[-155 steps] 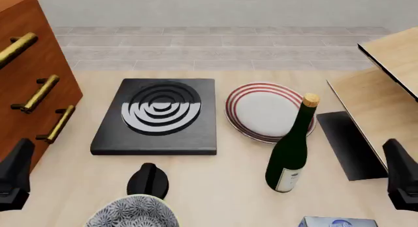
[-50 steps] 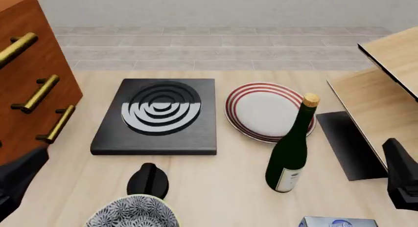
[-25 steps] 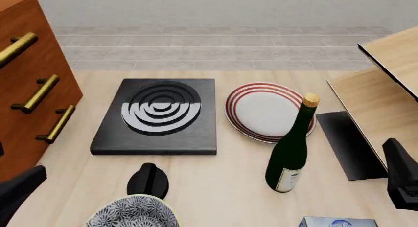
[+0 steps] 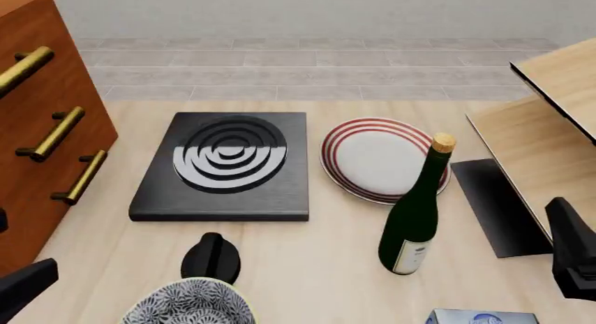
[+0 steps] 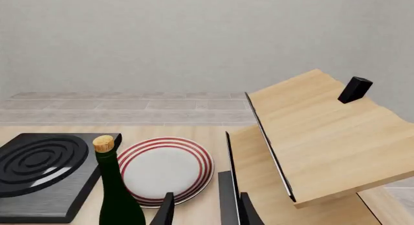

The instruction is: Put the bowl on the stove.

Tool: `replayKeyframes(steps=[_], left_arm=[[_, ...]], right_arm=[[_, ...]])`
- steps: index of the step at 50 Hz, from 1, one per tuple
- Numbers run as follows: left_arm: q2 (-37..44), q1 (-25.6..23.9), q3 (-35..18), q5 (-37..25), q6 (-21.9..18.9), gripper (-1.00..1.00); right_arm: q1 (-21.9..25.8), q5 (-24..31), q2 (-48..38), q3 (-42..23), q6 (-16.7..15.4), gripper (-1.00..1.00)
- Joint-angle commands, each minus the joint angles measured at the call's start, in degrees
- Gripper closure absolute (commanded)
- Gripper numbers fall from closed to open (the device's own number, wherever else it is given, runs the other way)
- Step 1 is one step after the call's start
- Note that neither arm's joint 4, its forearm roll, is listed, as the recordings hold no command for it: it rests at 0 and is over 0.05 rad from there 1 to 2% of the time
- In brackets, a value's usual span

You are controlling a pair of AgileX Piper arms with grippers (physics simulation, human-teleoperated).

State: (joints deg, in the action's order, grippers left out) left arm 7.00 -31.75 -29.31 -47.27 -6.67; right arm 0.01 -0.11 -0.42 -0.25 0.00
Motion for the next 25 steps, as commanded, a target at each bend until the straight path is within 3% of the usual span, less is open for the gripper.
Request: replayKeyframes(steps=[1, 25], left_arm=[[-0.09, -1.48, -0.58, -1.74, 0.7, -1.0], [1.07, -2.85, 0.39, -2.61, 1.23, -1.0]], right_arm=[[0.0, 0.0, 0.0, 0.0, 0.01, -1.0], [0.01, 0.0, 0.0, 0.0, 0.0, -1.0]])
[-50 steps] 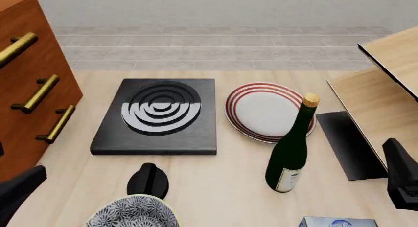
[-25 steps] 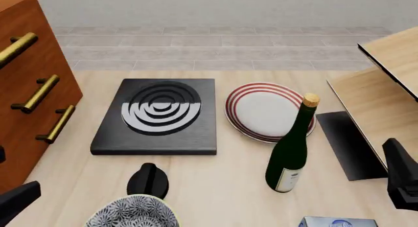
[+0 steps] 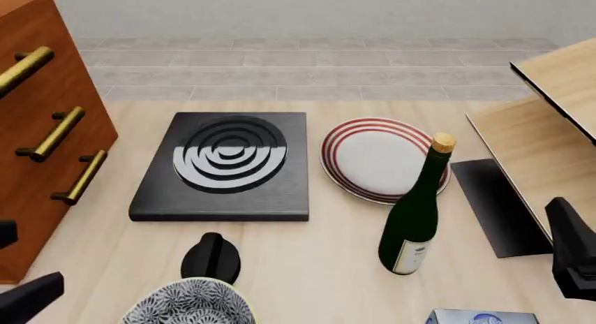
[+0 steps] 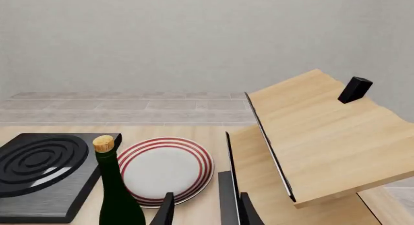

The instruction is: Put the bowl on the stove.

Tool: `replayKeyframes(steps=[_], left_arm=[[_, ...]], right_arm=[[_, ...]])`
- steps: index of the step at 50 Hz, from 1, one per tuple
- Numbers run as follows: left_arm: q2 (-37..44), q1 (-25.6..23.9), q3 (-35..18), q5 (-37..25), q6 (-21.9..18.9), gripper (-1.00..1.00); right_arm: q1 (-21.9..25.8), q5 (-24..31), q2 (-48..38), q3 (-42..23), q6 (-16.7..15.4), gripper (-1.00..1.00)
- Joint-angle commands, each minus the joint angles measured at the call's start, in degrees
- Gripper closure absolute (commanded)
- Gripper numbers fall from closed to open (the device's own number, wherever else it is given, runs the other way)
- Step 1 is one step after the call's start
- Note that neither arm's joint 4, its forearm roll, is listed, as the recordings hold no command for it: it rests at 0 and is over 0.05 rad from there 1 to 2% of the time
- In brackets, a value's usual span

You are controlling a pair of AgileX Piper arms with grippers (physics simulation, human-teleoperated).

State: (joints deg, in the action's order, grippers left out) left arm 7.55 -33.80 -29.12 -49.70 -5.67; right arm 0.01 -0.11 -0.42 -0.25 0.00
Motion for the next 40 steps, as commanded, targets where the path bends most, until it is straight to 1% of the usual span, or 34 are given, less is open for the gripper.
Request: replayKeyframes(steps=[1, 8, 12, 14, 16, 20, 25, 40], left_arm=[[0.78, -0.79, 0.15, -0.01, 0.29, -1.0], [0.99, -1.5, 0.51, 0.34, -0.36, -1.0], [1.86, -1.25, 1.65, 1.82, -0.57, -1.0], [2.34, -1.13, 2.33, 2.35, -0.05, -1.0], [2.37, -1.71, 2.51, 1.88, 0.52, -1.0], [2.59, -1.26, 3.24, 2.31, 0.16, -1.0], [3.18, -2.36, 4.13, 1.96, 0.2, -1.0], [4.09, -3.61, 4.18, 1.55, -0.03, -1.0]], right_arm=[[0.01, 0.0, 0.01, 0.0, -0.01, -1.0], [0.0, 0.0, -0.01, 0.0, 0.0, -1.0], [0.0, 0.0, 0.0, 0.0, -0.01, -1.0], [0.01, 0.0, -0.01, 0.0, 0.0, -1.0], [0.01, 0.0, 0.0, 0.0, 0.0, -1.0], [0.0, 0.0, -0.01, 0.0, 0.0, -1.0], [0.0, 0.0, 0.0, 0.0, 0.0, -1.0], [0.0, 0.0, -0.01, 0.0, 0.01, -1.0]])
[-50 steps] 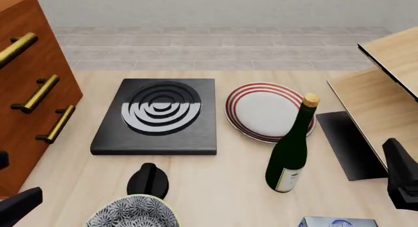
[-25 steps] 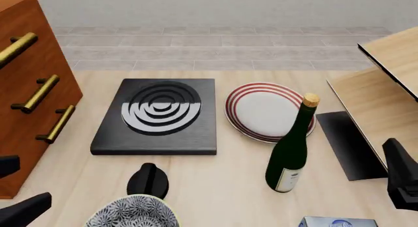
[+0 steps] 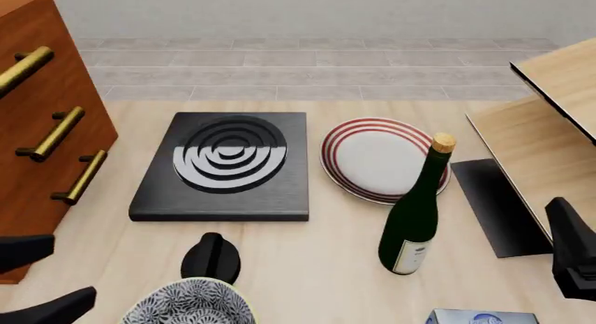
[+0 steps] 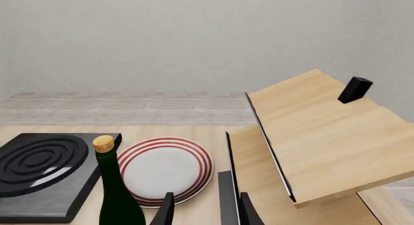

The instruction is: Put the bowl on the stove.

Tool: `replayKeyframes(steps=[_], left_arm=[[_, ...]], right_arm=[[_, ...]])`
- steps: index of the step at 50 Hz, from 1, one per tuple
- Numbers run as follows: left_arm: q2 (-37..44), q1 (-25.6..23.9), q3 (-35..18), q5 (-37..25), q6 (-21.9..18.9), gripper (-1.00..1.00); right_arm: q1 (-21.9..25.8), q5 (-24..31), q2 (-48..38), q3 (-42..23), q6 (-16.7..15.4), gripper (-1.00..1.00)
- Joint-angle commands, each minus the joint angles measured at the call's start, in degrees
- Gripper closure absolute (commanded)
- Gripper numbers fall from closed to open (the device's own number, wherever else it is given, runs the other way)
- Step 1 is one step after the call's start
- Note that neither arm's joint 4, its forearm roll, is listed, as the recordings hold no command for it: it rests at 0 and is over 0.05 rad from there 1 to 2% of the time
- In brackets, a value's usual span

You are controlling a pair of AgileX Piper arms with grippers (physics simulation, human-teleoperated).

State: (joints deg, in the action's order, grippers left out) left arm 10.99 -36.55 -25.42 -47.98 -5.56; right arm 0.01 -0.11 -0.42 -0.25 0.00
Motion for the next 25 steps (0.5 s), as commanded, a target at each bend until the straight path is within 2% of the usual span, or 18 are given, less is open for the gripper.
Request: replayKeyframes(steps=[1, 12, 25], left_arm=[[0.7, -0.99, 0.5, -0.23, -0.23, -1.0], [0.15, -3.24, 0.99, -0.74, 0.5, -1.0], [3.89, -0.78, 2.94, 3.66, -1.48, -1.0]], right_arm=[[0.01, 0.0, 0.0, 0.0, 0.01, -1.0], [0.02, 0.0, 0.0, 0.0, -0.02, -1.0], [0.0, 0.0, 0.0, 0.0, -0.01, -1.0]])
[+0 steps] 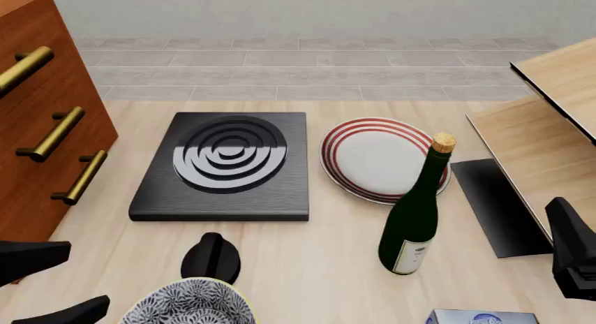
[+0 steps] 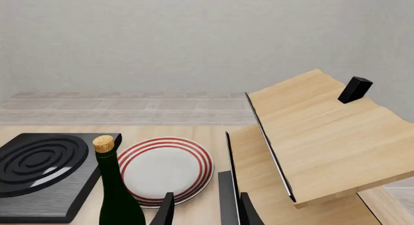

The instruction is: Put the bowl on the stove.

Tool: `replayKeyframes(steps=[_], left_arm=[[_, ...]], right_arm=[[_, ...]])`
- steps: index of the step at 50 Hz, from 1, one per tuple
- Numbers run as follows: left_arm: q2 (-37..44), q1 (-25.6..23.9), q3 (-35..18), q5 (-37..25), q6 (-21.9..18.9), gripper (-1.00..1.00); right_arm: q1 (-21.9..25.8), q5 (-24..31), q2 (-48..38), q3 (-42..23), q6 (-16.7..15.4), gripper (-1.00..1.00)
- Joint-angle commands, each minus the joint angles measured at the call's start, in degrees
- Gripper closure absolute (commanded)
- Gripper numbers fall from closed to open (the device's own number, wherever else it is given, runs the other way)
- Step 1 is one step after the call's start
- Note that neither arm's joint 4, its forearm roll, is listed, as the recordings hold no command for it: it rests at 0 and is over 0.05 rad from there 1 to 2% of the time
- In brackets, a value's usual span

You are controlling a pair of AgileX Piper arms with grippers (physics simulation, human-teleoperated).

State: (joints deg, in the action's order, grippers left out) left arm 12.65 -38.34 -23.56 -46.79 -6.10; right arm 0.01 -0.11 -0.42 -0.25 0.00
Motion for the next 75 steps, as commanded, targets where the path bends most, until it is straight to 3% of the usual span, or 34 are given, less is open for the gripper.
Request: replayKeyframes(steps=[1, 20, 50, 75], left_arm=[[2.38, 1.73, 1.67, 3.22, -1.59, -1.0], [5.97, 2.93, 4.48, 7.58, -1.47, -1.0], [5.77, 0.02, 5.03, 4.28, -1.25, -1.0], [7.1, -1.09, 8.38, 8.03, -1.05, -1.0]], right_arm=[[-0.01, 0.0, 0.0, 0.0, 0.0, -1.0], [-0.01, 0.0, 0.0, 0.0, 0.0, -1.0], [-0.01, 0.0, 0.0, 0.0, 0.02, -1.0], [0.0, 0.0, 0.0, 0.0, -0.01, -1.0]])
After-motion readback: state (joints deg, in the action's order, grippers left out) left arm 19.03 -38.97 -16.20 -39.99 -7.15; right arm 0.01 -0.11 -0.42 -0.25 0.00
